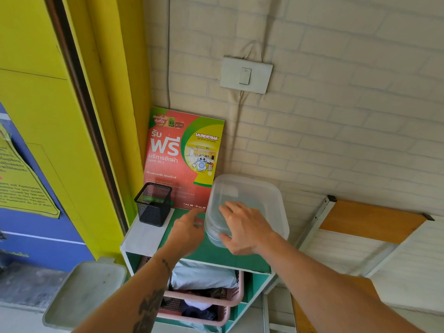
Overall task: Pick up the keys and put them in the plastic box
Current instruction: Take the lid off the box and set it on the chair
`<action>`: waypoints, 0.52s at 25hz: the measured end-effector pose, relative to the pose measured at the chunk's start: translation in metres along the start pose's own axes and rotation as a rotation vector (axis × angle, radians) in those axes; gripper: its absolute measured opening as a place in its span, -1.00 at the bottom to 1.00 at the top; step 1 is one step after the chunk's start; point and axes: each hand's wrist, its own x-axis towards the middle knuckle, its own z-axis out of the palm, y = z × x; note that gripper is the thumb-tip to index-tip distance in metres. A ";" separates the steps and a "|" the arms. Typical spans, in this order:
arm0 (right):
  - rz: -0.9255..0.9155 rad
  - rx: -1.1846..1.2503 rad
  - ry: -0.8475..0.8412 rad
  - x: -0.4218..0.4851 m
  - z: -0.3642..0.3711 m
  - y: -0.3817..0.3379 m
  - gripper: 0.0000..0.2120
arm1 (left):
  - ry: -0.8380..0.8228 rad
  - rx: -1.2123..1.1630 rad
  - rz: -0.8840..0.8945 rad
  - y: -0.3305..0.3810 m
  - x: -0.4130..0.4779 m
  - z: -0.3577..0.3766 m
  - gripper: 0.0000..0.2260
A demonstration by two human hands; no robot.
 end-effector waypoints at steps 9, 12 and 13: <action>0.548 0.451 0.194 -0.025 0.014 0.058 -0.35 | 0.057 -0.019 0.089 0.037 0.008 0.002 -0.62; 0.807 0.743 0.182 -0.038 0.017 0.077 -0.38 | 0.013 0.036 0.128 0.036 0.014 0.012 -0.53; 0.828 0.831 0.187 -0.040 0.016 0.077 -0.40 | 0.006 0.046 0.128 0.035 0.016 0.015 -0.51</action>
